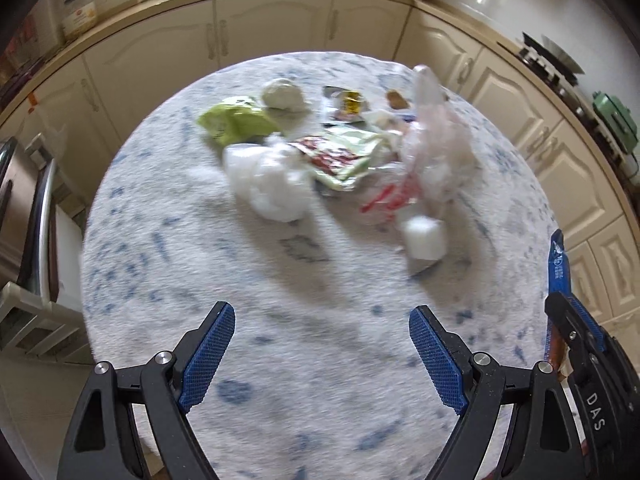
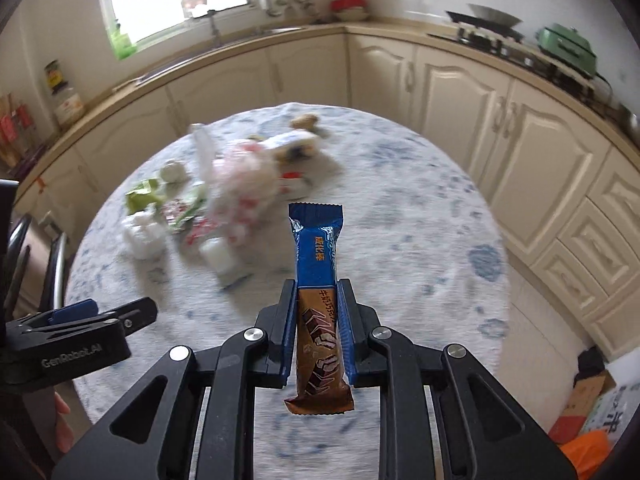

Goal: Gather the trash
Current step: 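Grasp the blue-wrapped snack bar with the right gripper while the left grasps a white cup in clear bag, then carry both items to the blue bucket and open both grippers over it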

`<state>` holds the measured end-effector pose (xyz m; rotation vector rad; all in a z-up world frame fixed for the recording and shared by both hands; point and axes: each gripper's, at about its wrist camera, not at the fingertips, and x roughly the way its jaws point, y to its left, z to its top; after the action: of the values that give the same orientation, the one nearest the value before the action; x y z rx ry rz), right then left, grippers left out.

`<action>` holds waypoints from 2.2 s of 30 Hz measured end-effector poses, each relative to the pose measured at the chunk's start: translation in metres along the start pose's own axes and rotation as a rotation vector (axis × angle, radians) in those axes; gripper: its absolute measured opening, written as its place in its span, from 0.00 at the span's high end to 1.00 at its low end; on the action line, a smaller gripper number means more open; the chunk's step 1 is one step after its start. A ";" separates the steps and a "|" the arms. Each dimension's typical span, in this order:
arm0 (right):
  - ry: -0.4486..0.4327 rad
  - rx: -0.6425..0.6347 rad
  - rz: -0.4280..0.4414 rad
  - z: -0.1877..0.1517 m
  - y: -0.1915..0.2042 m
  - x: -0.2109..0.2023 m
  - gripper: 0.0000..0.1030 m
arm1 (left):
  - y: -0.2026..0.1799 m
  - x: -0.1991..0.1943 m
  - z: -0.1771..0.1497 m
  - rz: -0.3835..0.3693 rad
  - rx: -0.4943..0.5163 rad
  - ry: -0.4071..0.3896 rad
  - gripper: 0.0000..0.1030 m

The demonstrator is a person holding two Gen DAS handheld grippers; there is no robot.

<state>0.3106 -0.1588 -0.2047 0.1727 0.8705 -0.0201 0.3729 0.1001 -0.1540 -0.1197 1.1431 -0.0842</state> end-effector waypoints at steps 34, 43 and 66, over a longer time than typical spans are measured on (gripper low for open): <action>0.019 0.188 -0.125 -0.013 -0.113 -0.001 0.81 | -0.108 0.025 0.009 -0.091 0.126 -0.043 0.76; 0.038 0.357 -0.304 -0.059 -0.199 -0.041 0.81 | -0.197 0.022 -0.026 -0.207 0.323 0.000 0.76; 0.316 0.514 -0.299 -0.119 -0.288 0.046 0.79 | -0.337 0.111 -0.049 -0.251 0.593 0.208 0.76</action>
<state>0.2252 -0.4214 -0.3560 0.5360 1.1890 -0.5103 0.3722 -0.2499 -0.2276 0.2795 1.2620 -0.6647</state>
